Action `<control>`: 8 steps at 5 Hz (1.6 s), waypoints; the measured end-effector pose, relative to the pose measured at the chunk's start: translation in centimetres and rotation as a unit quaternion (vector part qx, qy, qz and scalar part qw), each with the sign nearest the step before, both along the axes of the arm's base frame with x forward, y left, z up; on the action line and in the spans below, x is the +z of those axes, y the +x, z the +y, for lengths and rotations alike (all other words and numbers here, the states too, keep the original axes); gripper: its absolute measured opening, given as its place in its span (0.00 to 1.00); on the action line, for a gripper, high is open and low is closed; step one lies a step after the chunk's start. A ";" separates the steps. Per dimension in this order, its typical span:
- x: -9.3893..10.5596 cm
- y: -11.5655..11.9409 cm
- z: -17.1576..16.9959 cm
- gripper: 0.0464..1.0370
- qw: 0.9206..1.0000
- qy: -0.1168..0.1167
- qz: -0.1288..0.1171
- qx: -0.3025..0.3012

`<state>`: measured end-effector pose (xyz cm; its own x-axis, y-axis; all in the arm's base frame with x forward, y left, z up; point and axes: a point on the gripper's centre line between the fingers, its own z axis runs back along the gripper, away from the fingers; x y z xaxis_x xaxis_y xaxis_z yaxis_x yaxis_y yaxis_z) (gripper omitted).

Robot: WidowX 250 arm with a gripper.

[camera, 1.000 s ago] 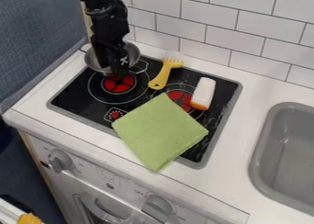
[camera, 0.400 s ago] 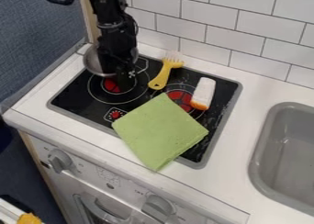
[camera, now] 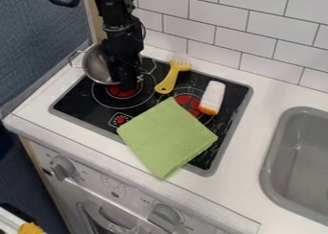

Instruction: Move silver pot to the bottom of right side of the burner

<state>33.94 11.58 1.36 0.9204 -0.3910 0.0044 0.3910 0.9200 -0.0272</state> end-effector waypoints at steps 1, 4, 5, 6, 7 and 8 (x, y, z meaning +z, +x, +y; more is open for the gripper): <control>0.4 0.2 -0.2 0.21 1.000 0.000 -0.005 0.003; 7.0 1.1 -2.3 0.02 0.995 -0.026 -0.089 0.035; 9.5 0.5 -3.0 0.02 0.992 -0.022 -0.117 0.040; 9.2 -1.5 -5.2 0.02 0.993 -0.032 -0.110 0.026; 8.7 -3.3 -7.6 0.02 0.992 -0.059 -0.108 0.009; 8.4 -4.1 -10.1 0.02 0.992 -0.063 -0.106 -0.028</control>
